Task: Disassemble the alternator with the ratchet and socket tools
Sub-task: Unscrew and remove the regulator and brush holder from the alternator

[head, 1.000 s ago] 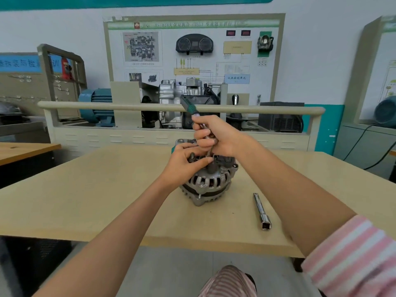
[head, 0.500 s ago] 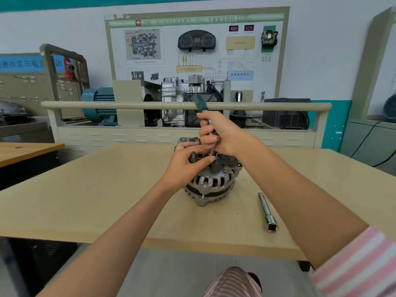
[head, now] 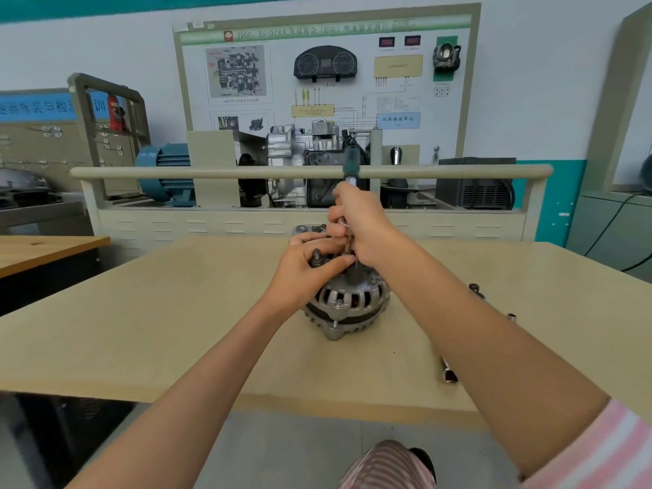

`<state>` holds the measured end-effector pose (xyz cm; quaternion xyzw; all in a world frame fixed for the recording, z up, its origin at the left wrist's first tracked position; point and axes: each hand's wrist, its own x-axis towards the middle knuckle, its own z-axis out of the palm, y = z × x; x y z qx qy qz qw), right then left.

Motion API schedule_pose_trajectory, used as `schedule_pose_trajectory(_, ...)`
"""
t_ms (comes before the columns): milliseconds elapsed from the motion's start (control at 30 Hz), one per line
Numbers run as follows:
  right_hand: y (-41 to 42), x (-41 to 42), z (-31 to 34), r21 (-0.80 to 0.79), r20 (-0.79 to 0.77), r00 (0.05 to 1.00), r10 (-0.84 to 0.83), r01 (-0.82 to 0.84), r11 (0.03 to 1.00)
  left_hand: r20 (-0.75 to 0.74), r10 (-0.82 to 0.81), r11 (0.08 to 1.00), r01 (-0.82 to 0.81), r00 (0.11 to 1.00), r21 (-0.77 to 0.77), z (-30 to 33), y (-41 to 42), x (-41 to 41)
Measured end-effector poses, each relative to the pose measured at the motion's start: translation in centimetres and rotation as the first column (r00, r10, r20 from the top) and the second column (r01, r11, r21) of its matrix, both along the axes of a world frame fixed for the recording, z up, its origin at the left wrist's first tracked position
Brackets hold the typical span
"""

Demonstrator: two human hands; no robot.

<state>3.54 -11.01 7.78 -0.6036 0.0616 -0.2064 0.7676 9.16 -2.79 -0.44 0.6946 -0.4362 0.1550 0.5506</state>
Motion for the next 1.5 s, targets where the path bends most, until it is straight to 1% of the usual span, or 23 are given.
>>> schedule_pose_trajectory(33, -0.3, 0.0, 0.4, -0.092, -0.072, 0.992, 0.106, -0.112, 0.989, -0.011, 0.008, 1.0, -0.008, 1.0, -0.007, 0.0, 0.0, 0.1)
schedule_pose_trajectory(100, -0.7, 0.1, 0.9, -0.168, -0.14, 0.965, 0.221, -0.244, 0.955, -0.036, 0.015, 0.999, -0.017, 0.999, -0.052, -0.1, 0.0, 0.1)
schedule_pose_trajectory(167, -0.4, 0.1, 0.8, -0.136, -0.102, 0.974, 0.203, -0.216, 0.967, -0.059, 0.014, 0.998, -0.018, 0.998, -0.066, -0.2, -0.1, 0.0)
schedule_pose_trajectory(233, 0.8, 0.2, -0.4, -0.034, 0.061, 0.998, -0.013, 0.015, 0.999, -0.069, 0.018, 0.997, -0.023, 0.997, -0.08, -0.2, -0.3, -0.1)
schedule_pose_trajectory(300, 1.7, 0.4, -2.0, 0.195, 0.243, 0.918, -0.315, 0.272, 0.942, -0.103, 0.036, 0.992, -0.048, 0.994, -0.118, -0.2, -0.3, -0.1)
schedule_pose_trajectory(333, 2.0, 0.4, -2.4, 0.311, 0.289, 0.867, -0.406, 0.316, 0.896, -0.11, 0.046, 0.99, -0.06, 0.993, -0.126, -0.2, -0.3, -0.1)
schedule_pose_trajectory(367, 2.0, 0.4, -2.6, 0.365, 0.301, 0.847, -0.437, 0.321, 0.874, -0.101, 0.056, 0.99, -0.068, 0.993, -0.123, -0.2, -0.3, -0.2)
schedule_pose_trajectory(400, 1.8, 0.3, -2.5, 0.355, 0.287, 0.86, -0.421, 0.313, 0.881, -0.084, 0.061, 0.991, -0.07, 0.995, -0.116, -0.3, -0.3, -0.4)
schedule_pose_trajectory(467, 1.3, 0.1, -1.8, 0.256, 0.218, 0.922, -0.321, 0.263, 0.93, -0.047, 0.064, 0.993, -0.068, 0.997, -0.095, -0.2, -0.4, -0.4)
schedule_pose_trajectory(567, 0.2, 0.0, -0.9, 0.113, 0.099, 0.991, -0.088, 0.077, 0.991, -0.032, 0.054, 0.996, -0.056, 0.998, -0.068, 0.0, -0.1, -0.3)
schedule_pose_trajectory(667, -1.0, -0.2, -0.2, -0.023, -0.009, 0.987, 0.158, -0.158, 0.987, -0.049, 0.009, 1.0, -0.011, 0.999, -0.023, 0.2, 0.2, -0.1)
schedule_pose_trajectory(733, -1.2, -0.4, -0.2, -0.045, -0.001, 0.98, 0.2, -0.199, 0.979, -0.054, -0.008, 1.0, 0.006, 0.998, -0.019, 0.2, 0.2, -0.1)
schedule_pose_trajectory(800, -0.5, -0.5, -0.7, -0.025, 0.067, 0.992, 0.106, -0.105, 0.994, -0.058, -0.01, 0.999, 0.007, 0.998, -0.045, 0.2, 0.2, -0.2)
schedule_pose_trajectory(833, 0.2, -0.5, -1.2, 0.012, 0.133, 0.991, -0.006, 0.004, 1.0, -0.069, -0.011, 0.998, 0.006, 0.998, -0.066, 0.2, 0.1, -0.2)
schedule_pose_trajectory(900, 1.6, -0.3, -2.4, 0.177, 0.268, 0.919, -0.288, 0.247, 0.953, -0.087, -0.002, 0.995, -0.007, 0.996, -0.1, 0.1, 0.1, -0.3)
schedule_pose_trajectory(933, 2.1, -0.3, -2.8, 0.286, 0.302, 0.868, -0.395, 0.313, 0.906, -0.091, 0.011, 0.995, -0.02, 0.996, -0.102, 0.0, 0.1, -0.3)
schedule_pose_trajectory(1000, 2.5, -0.2, -3.1, 0.394, 0.314, 0.837, -0.449, 0.316, 0.863, -0.082, 0.031, 0.996, -0.038, 0.996, -0.084, 0.0, 0.1, -0.4)
schedule_pose_trajectory(1100, 1.5, -0.1, -2.4, 0.303, 0.249, 0.902, -0.353, 0.273, 0.913, -0.04, 0.046, 0.997, -0.048, 0.998, -0.061, 0.1, 0.1, -0.7)
schedule_pose_trajectory(1200, 0.2, -0.2, -1.1, 0.16, 0.093, 0.99, -0.105, 0.089, 0.983, 0.06, 0.075, 0.997, -0.074, 0.995, -0.023, 0.3, -0.1, -1.0)
schedule_pose_trajectory(1300, -0.8, -0.1, -0.1, 0.008, -0.054, 0.994, 0.094, -0.093, 0.996, 0.098, 0.099, 0.994, -0.103, 0.99, 0.034, 0.6, -0.3, -0.7)
schedule_pose_trajectory(1400, -1.0, 0.1, 0.3, -0.041, -0.075, 0.987, 0.144, -0.148, 0.988, 0.083, 0.077, 0.996, -0.081, 0.994, 0.043, 0.7, 0.0, -0.6)
schedule_pose_trajectory(1433, -1.0, 0.0, 0.3, -0.055, -0.074, 0.986, 0.152, -0.156, 0.986, 0.107, 0.09, 0.995, -0.094, 0.99, 0.039, 0.7, 0.2, -0.6)
schedule_pose_trajectory(1500, -1.0, 0.0, 0.2, -0.074, -0.073, 0.984, 0.163, -0.168, 0.983, 0.233, 0.168, 0.982, -0.183, 0.958, 0.045, 0.7, 0.4, -0.5)
